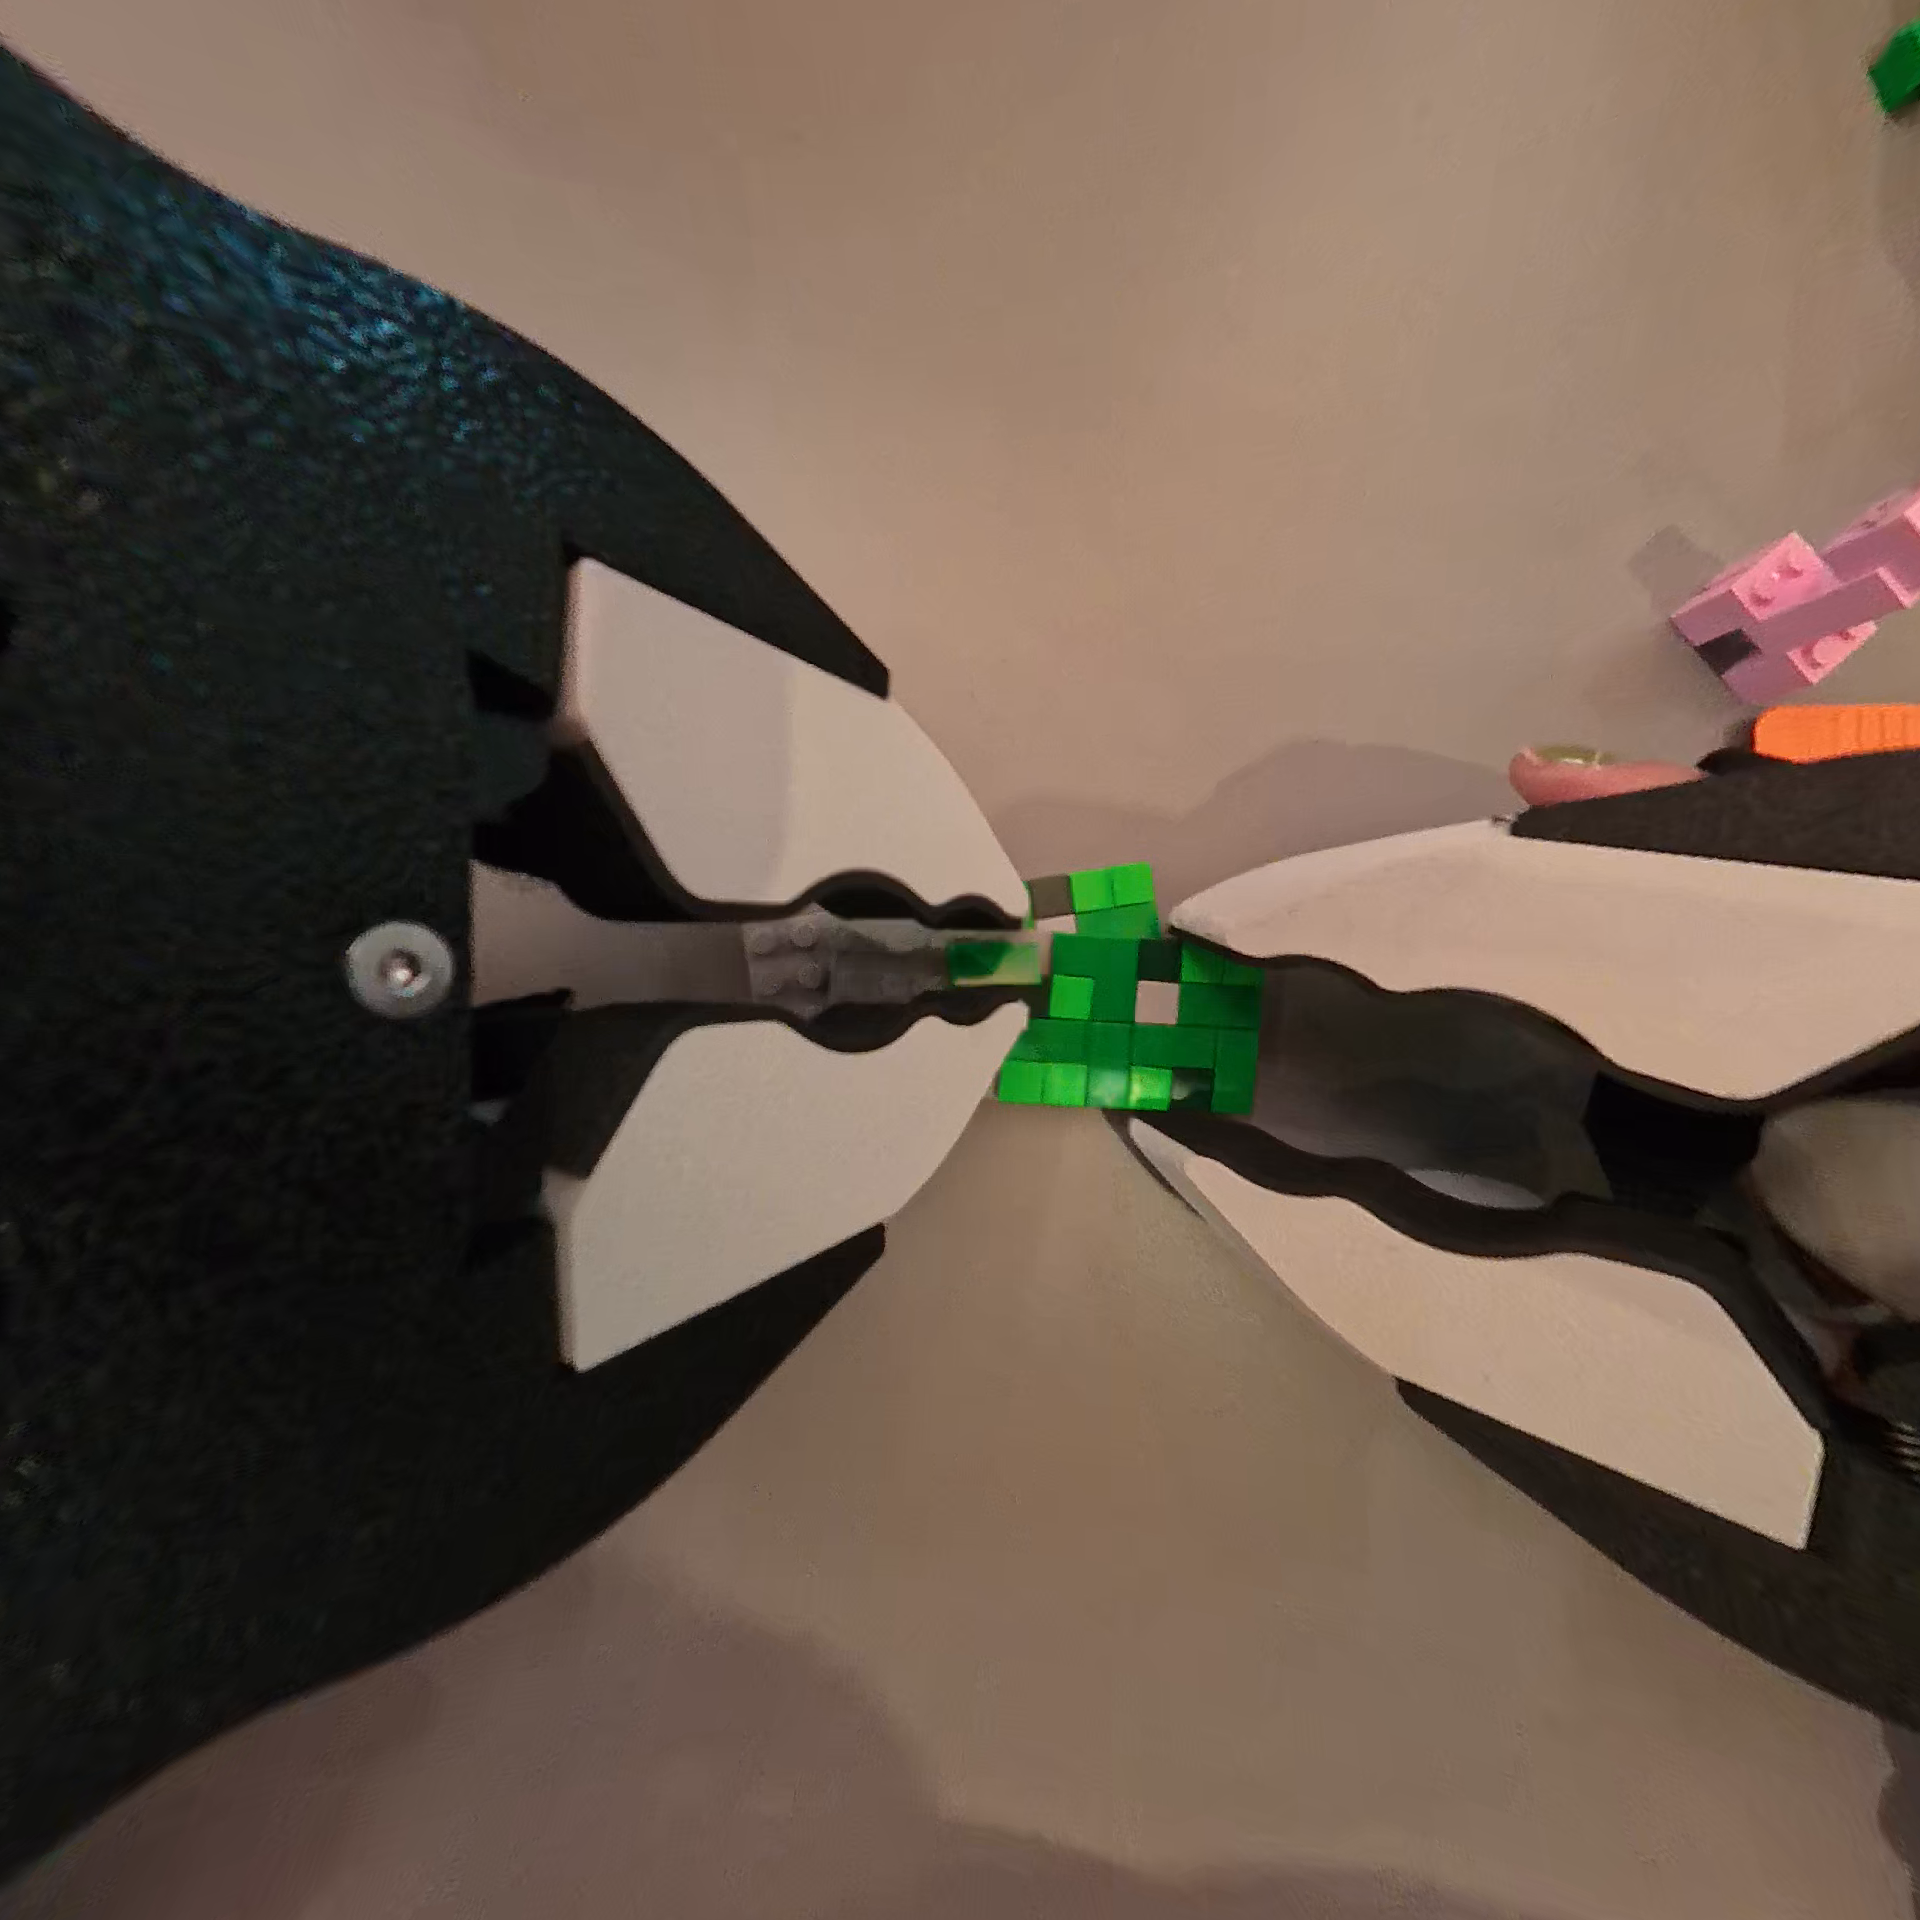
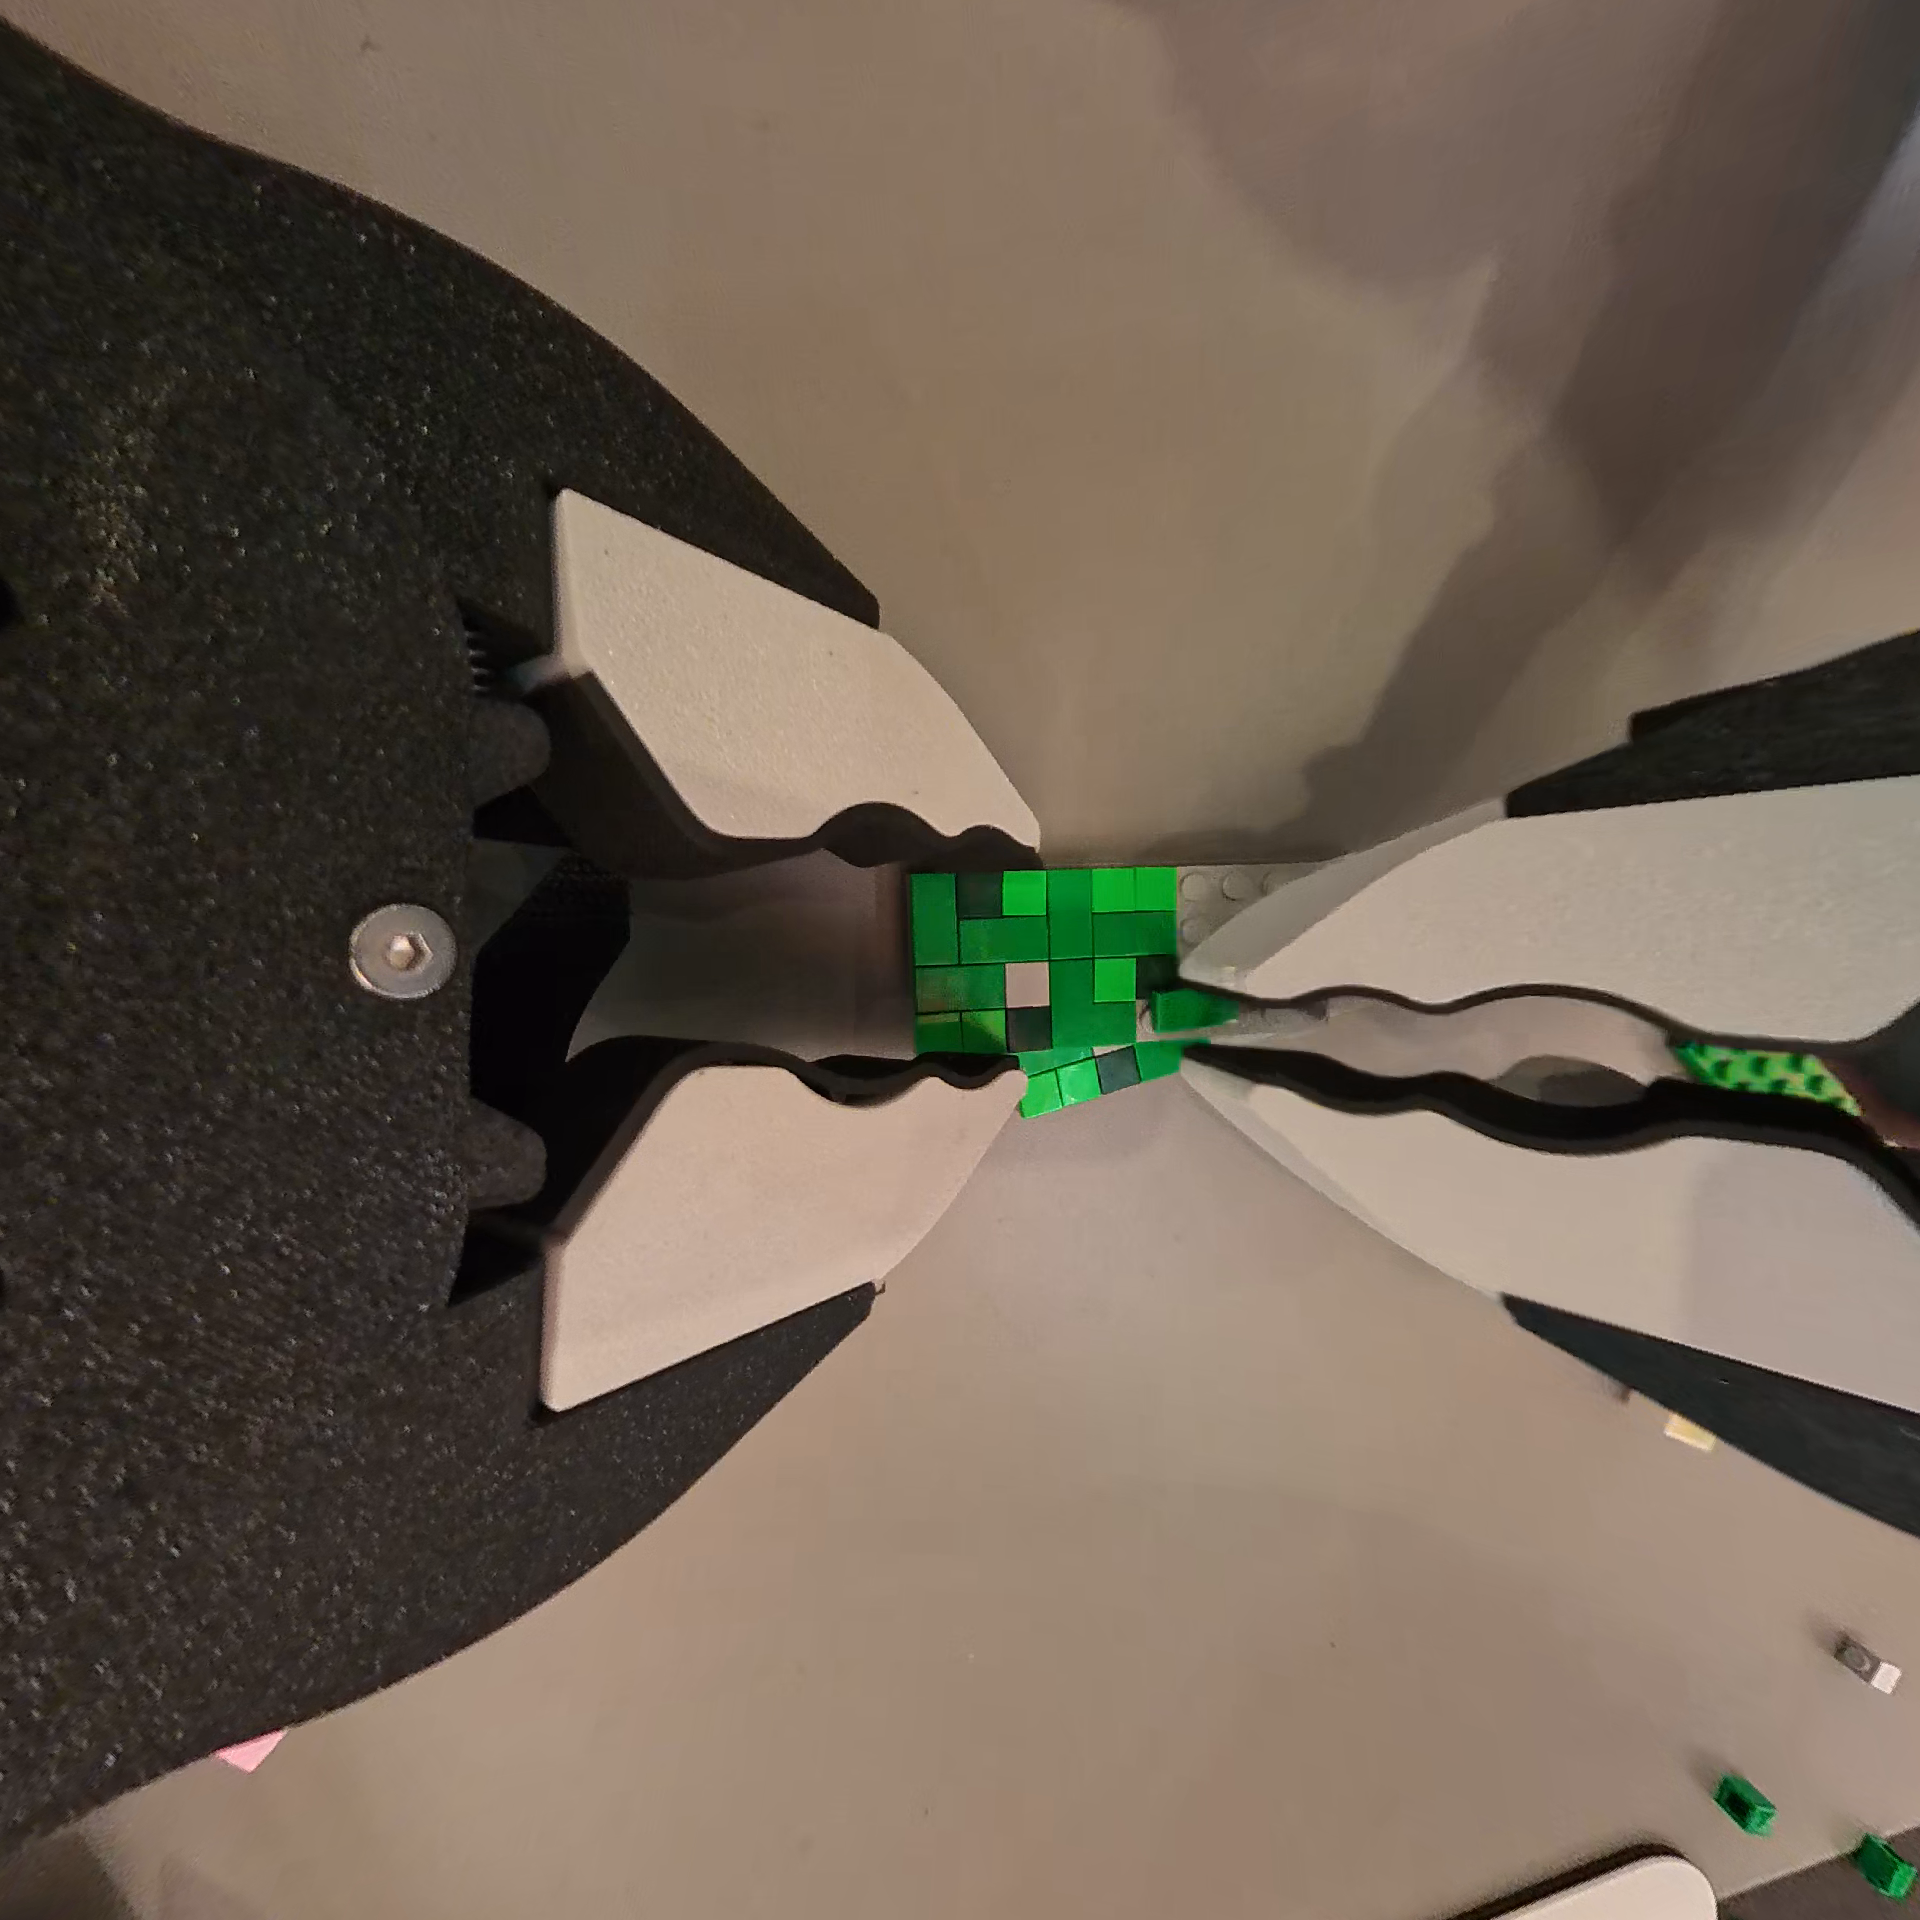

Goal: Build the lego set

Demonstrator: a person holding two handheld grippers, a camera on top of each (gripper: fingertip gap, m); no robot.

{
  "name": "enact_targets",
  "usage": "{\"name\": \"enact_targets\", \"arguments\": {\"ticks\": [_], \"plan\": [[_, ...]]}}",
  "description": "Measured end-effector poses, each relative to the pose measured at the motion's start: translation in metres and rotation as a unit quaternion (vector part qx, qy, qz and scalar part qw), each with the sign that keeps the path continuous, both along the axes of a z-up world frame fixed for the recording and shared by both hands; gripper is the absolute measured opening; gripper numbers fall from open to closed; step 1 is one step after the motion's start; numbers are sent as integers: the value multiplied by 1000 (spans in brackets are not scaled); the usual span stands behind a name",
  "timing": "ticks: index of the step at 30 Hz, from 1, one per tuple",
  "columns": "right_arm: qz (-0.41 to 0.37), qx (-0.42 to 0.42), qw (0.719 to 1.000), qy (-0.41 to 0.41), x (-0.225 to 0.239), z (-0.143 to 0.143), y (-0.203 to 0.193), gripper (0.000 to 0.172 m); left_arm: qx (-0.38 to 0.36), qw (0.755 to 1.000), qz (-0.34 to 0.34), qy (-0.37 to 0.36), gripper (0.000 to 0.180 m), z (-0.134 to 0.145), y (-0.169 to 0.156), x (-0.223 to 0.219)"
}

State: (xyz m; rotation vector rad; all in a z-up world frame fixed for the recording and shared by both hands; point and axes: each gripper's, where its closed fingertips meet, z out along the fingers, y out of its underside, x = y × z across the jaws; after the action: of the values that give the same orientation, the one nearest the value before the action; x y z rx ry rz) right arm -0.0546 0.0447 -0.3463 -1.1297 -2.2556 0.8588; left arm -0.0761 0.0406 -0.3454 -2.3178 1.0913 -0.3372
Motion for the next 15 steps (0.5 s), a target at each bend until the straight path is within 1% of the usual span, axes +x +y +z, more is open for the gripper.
{"name": "enact_targets", "arguments": {"ticks": [2,4,7,13,15], "plan": [[0,-3,1000,0,0,0,1,33,12,1000,11,-6,18,5,-2,-5],[0,-4,1000,1,0,0,1,33,14,999,13,-33,29,10,-9,-6],[-1,-8,1000,1,0,0,1,33,10,1000,10,-20,43,4,-16,-11],[0,-14,1000,2,1,0,1,33,2,1000,-12,22,45,-13,-21,-9],[0,-15,1000,4,1,0,1,33,6,1000,-13,11,45,-12,-20,-7]]}}
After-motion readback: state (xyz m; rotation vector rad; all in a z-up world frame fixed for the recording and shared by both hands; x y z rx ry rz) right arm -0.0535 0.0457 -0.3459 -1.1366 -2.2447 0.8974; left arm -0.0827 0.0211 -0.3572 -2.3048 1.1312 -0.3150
